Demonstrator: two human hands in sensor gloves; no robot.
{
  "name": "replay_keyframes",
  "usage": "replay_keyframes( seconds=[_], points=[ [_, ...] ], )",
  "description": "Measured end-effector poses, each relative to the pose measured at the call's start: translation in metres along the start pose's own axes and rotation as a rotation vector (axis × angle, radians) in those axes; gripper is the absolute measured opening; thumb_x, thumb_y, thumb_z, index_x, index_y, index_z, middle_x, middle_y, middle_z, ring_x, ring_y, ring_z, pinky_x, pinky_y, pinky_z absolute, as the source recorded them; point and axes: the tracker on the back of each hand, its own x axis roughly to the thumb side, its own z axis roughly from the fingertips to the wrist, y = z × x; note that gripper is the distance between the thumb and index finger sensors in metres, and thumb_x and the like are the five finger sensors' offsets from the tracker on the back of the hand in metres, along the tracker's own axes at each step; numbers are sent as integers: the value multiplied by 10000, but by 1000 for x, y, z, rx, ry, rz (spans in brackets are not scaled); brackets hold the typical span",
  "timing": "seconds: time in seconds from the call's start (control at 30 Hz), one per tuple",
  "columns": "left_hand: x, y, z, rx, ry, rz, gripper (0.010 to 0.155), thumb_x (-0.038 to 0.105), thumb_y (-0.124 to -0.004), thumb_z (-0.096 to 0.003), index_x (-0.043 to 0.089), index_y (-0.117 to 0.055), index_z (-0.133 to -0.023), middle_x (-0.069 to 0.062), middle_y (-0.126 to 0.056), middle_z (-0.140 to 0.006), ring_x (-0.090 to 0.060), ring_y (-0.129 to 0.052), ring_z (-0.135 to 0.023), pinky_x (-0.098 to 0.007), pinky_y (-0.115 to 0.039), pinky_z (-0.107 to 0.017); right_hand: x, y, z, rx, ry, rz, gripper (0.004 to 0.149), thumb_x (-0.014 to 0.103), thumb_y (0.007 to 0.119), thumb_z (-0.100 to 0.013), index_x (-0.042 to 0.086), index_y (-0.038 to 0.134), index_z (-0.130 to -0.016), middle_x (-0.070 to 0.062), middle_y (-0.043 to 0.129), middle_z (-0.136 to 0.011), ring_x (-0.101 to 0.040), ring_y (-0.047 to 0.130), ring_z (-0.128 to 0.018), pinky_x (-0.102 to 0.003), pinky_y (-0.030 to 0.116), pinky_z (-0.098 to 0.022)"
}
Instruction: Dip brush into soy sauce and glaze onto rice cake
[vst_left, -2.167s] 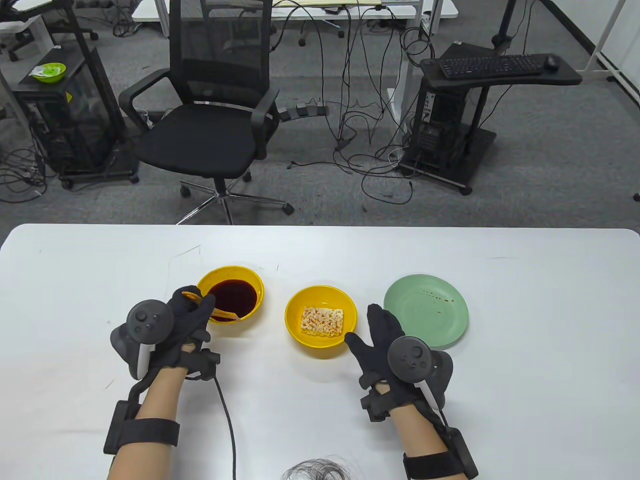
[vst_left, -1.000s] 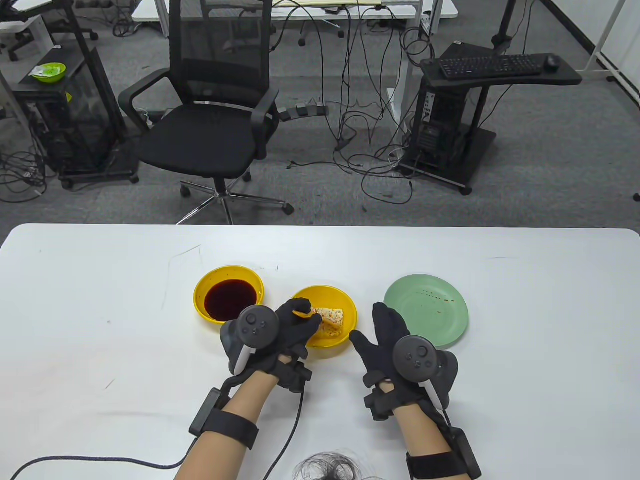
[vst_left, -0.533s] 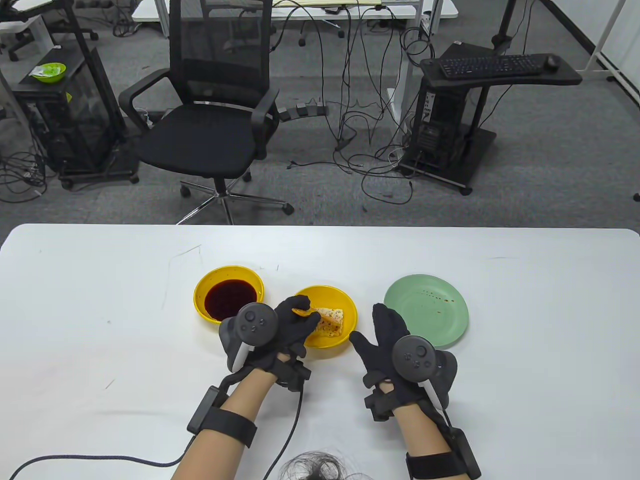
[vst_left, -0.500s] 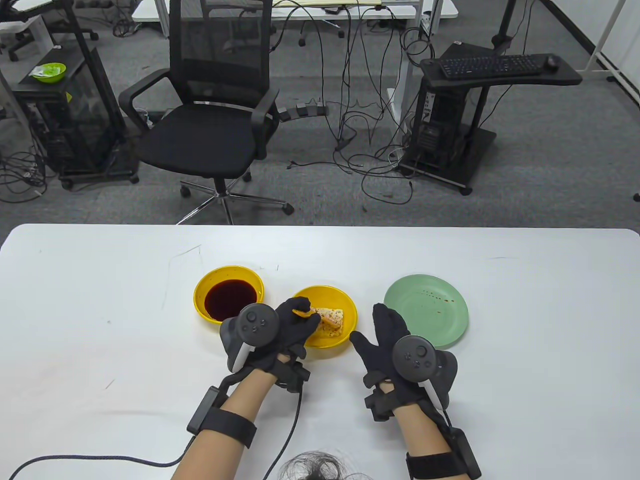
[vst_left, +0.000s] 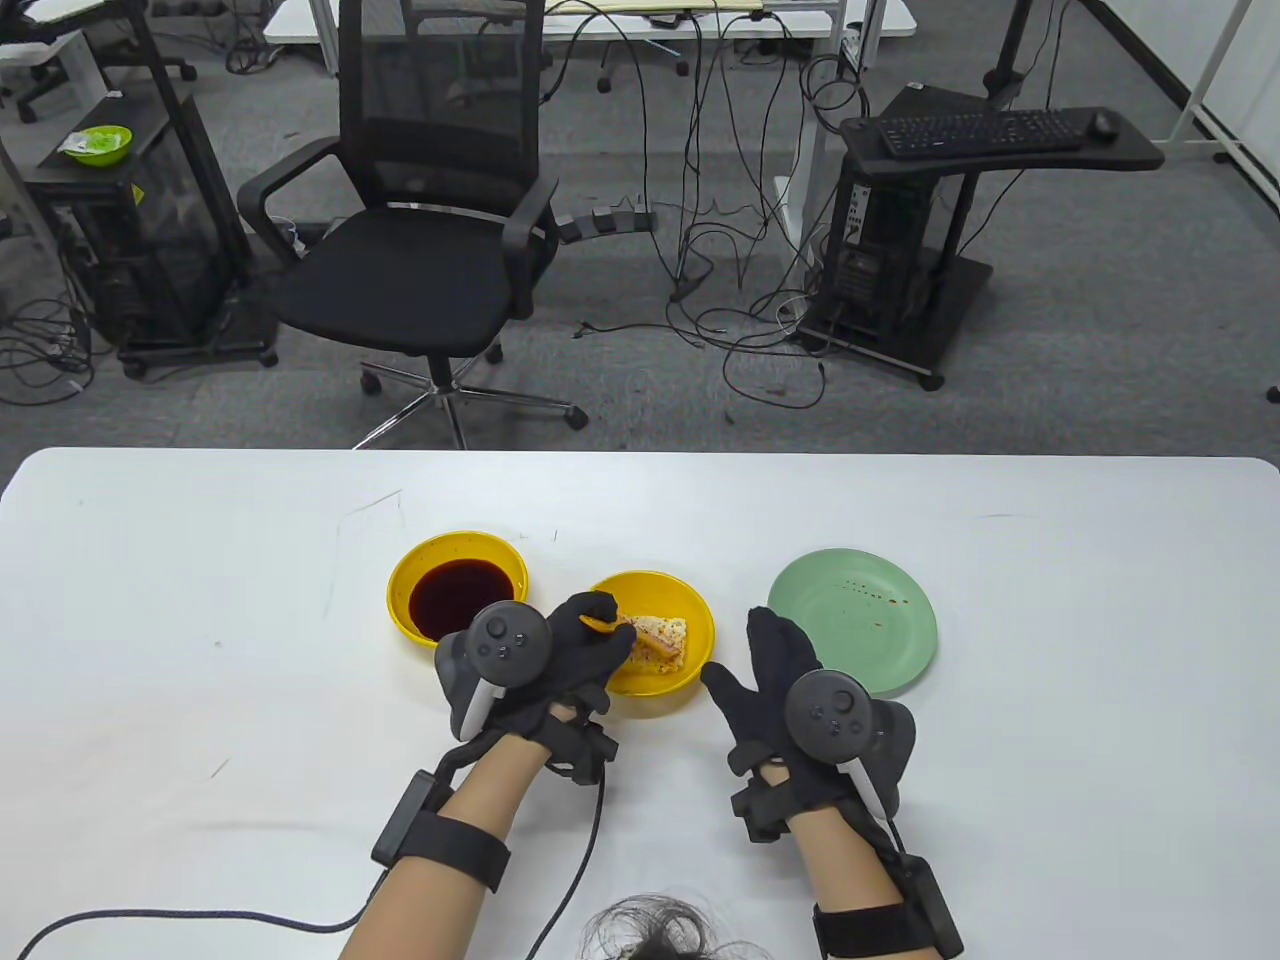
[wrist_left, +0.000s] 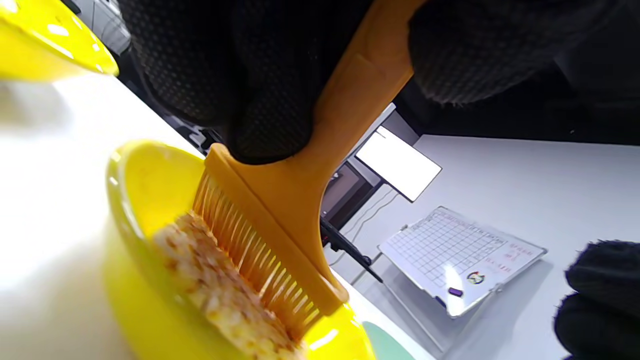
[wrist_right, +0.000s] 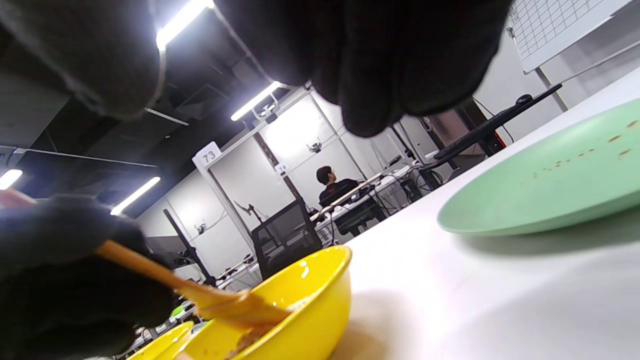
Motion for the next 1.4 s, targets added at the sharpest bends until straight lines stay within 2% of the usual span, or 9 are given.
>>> replay_keyframes(
  seconds=[0.17,0.4,0.53,0.6,0.8,1.07,1.17,1.27,1.4],
  points=[
    [6,15,-3,11,-38,-36,529,538,-830,-435,228,-773,-861,-110,-923,-889,-235,-1111,-697,-378,-916,-554,0,0,0,2,4,1,763,580,831,-467,111,634,-1036,-208,711,-1042,-420,865,-826,-530,784,-561],
    [5,-14,-5,-13,-11,49,557,513,-833,-434,209,-745,-892,-135,-892,-916,-251,-1094,-733,-381,-907,-564,-1,0,0,-3,1,5,764,578,832,-467,108,633,-1037,-209,711,-1042,-420,864,-826,-531,783,-561],
    [8,7,-1,38,-20,-52,501,576,-822,-423,234,-824,-790,-88,-988,-801,-212,-1153,-575,-371,-944,-480,-1,0,0,0,3,2,763,577,832,-468,109,634,-1037,-210,711,-1042,-420,865,-825,-532,783,-561],
    [8,10,-3,49,-21,-35,511,572,-825,-425,233,-817,-807,-89,-976,-821,-212,-1150,-602,-368,-943,-500,-1,0,0,1,2,3,762,578,831,-468,112,633,-1037,-206,710,-1043,-419,865,-825,-530,784,-562],
    [4,-19,-9,3,14,92,572,492,-837,-437,202,-722,-916,-143,-870,-934,-256,-1078,-754,-383,-895,-575,-2,-1,0,0,2,8,765,576,835,-466,109,633,-1037,-209,712,-1042,-420,865,-825,-532,783,-561],
    [4,12,-7,19,-3,7,511,558,-823,-432,228,-807,-821,-106,-964,-837,-221,-1143,-620,-375,-935,-510,-2,0,0,6,5,8,765,579,833,-467,111,632,-1038,-209,709,-1044,-420,862,-829,-532,782,-563],
    [6,-2,-12,18,-6,101,559,503,-830,-445,210,-727,-909,-140,-868,-938,-252,-1078,-754,-385,-890,-581,-2,0,0,7,8,7,768,579,833,-467,107,632,-1038,-210,708,-1044,-421,862,-828,-532,781,-563],
    [6,-16,-12,-24,17,94,570,495,-834,-440,198,-726,-914,-150,-871,-933,-256,-1080,-753,-386,-894,-573,-3,0,0,3,8,11,766,580,832,-467,109,632,-1037,-209,708,-1044,-422,864,-826,-532,781,-563],
    [6,-4,-5,9,-12,4,521,539,-820,-436,213,-788,-841,-127,-939,-862,-245,-1128,-652,-389,-921,-522,-3,1,0,5,10,10,766,580,831,-468,110,630,-1038,-209,708,-1044,-422,861,-829,-533,781,-563]
  ],
)
